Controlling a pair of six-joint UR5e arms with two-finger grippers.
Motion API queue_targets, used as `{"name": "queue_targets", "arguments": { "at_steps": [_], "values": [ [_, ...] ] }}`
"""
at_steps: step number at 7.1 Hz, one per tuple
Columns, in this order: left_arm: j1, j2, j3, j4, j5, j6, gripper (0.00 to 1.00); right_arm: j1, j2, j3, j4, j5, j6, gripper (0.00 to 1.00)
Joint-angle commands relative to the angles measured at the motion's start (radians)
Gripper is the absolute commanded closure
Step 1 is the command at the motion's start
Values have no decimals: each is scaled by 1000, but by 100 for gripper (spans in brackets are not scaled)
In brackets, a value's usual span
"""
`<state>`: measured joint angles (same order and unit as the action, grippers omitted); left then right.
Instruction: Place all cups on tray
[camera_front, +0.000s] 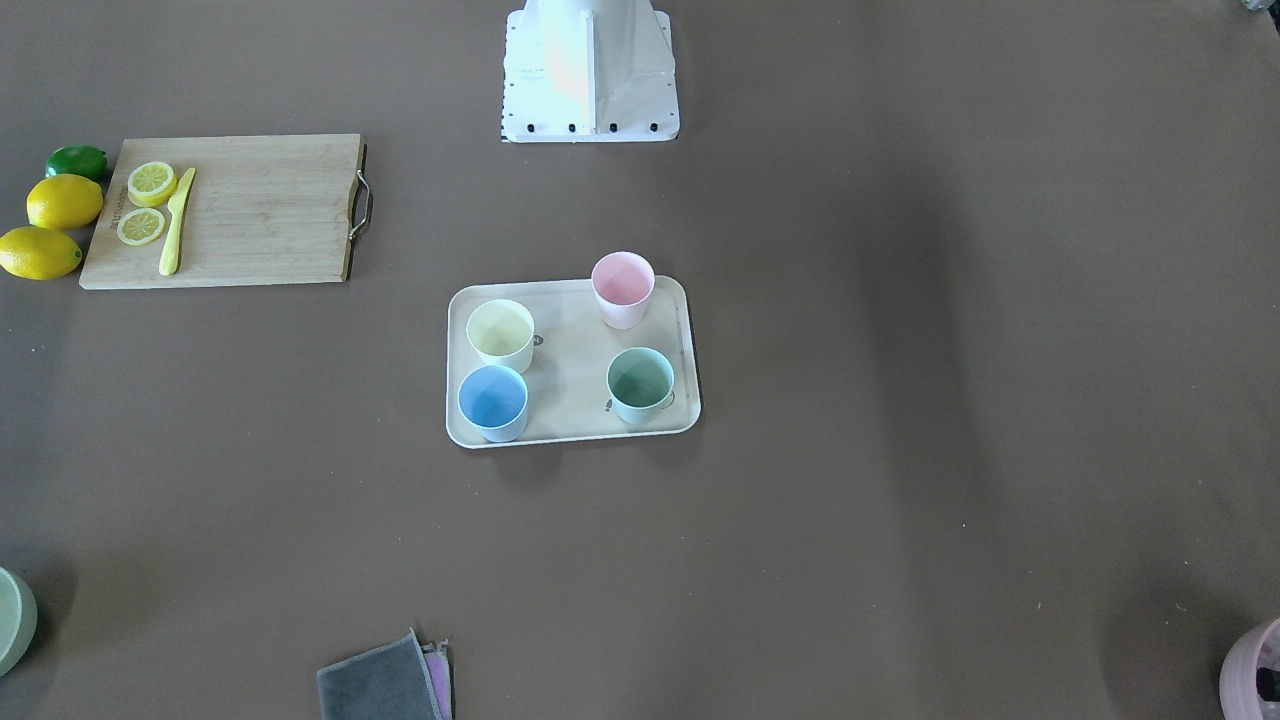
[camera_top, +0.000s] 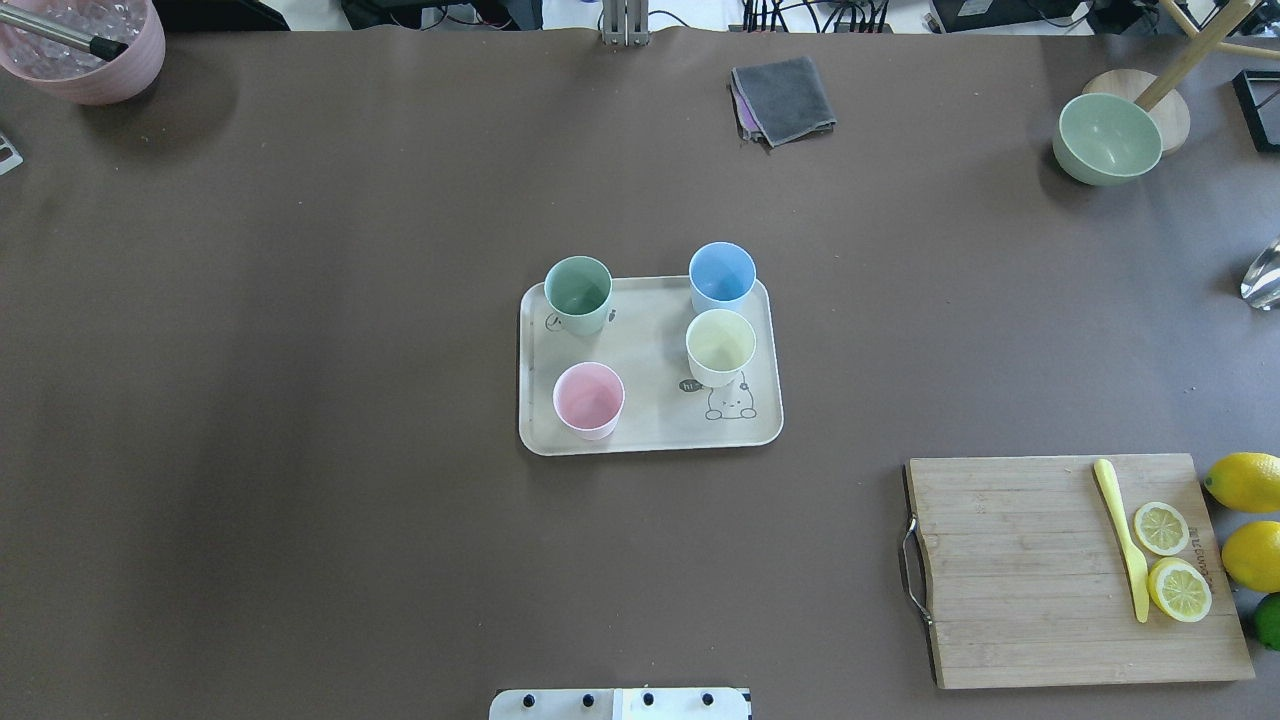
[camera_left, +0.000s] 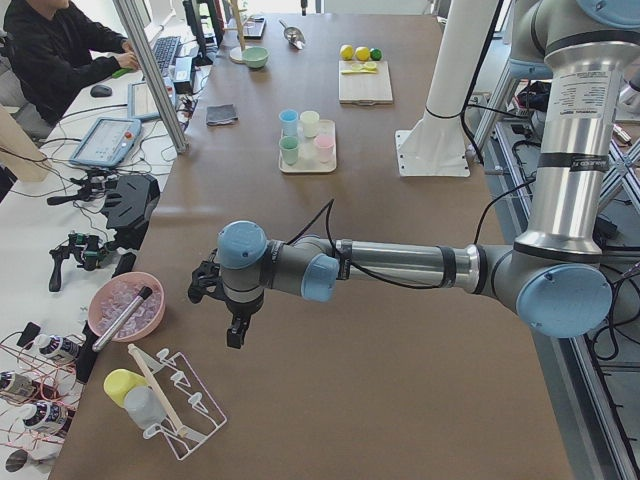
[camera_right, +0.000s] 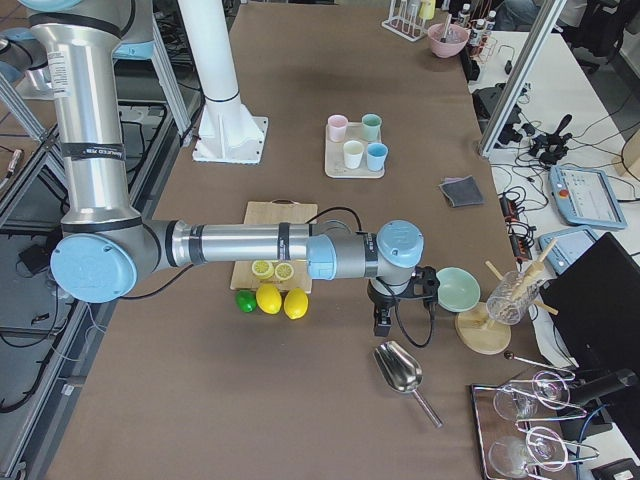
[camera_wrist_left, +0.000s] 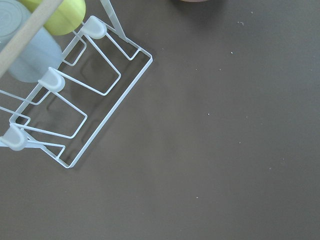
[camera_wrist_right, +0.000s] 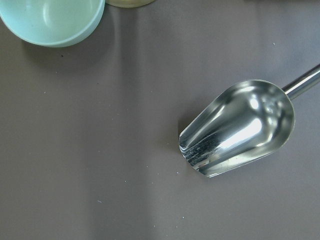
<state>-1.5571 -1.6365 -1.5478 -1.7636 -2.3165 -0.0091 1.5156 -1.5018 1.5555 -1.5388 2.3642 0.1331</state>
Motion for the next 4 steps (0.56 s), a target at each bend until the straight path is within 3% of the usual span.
{"name": "queue_targets", "arguments": {
  "at_steps": [1, 4],
  "values": [
    [0, 0, 0, 1, 0, 0, 2, 0, 0, 0, 0, 3, 2, 0],
    [0, 0, 3, 1, 2, 0, 2, 0, 3, 1, 0, 10, 2, 0]
  ]
}}
